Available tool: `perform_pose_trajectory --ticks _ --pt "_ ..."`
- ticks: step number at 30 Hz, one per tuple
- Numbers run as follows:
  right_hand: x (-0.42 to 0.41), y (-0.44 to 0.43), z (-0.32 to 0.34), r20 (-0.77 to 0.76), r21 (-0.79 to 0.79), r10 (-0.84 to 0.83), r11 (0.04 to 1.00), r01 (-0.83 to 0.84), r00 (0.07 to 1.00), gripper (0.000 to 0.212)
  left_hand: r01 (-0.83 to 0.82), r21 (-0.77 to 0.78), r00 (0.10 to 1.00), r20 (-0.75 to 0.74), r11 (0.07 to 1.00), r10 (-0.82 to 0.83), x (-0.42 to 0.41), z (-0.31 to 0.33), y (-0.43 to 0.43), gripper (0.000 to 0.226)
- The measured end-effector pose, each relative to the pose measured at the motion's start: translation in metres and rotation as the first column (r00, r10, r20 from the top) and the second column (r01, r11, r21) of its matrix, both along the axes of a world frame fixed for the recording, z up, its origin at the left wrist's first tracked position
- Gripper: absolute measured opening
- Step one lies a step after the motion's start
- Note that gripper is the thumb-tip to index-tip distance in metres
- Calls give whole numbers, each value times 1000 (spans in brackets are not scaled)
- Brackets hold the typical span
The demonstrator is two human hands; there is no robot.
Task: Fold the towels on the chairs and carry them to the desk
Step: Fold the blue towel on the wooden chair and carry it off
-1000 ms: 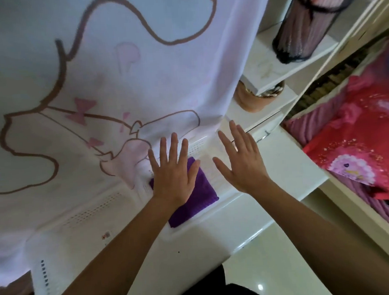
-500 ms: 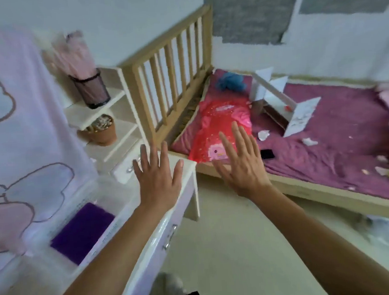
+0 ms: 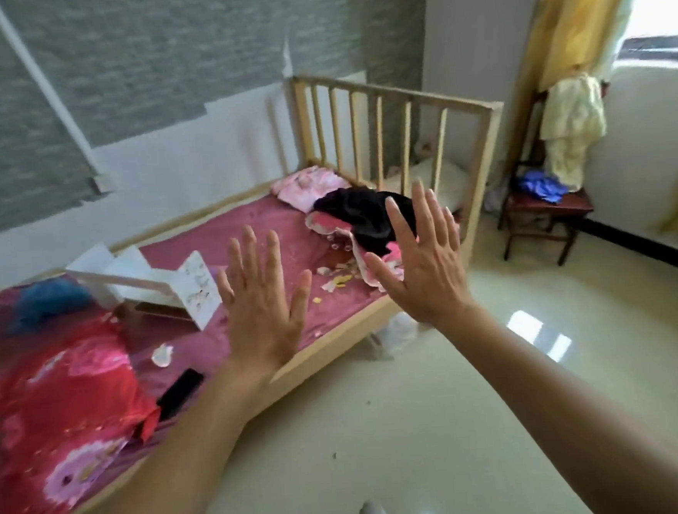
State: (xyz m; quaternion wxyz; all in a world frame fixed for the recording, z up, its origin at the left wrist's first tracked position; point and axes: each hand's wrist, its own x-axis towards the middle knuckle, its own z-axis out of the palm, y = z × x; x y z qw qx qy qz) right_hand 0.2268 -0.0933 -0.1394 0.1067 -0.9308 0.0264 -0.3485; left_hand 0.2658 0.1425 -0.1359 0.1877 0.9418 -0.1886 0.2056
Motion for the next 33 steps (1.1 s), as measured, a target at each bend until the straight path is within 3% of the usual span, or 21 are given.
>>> perform_pose_trajectory --ticks 8,18,25,33 --pt "53 -182 -1 -83 -77 -362 931 356 929 77 357 40 934 2 933 -357 130 -1 -203 73" --pt "57 -359 -33 -132 -80 -655 756 650 744 77 607 108 794 -96 787 -600 214 -34 -426 73" --pt "84 -541 -72 -188 29 -717 679 733 672 78 686 201 727 -132 700 -674 251 -61 -623 74" --pt "164 -729 -53 -237 71 -684 696 715 690 79 657 176 751 -80 733 -655 316 -31 -798 74"
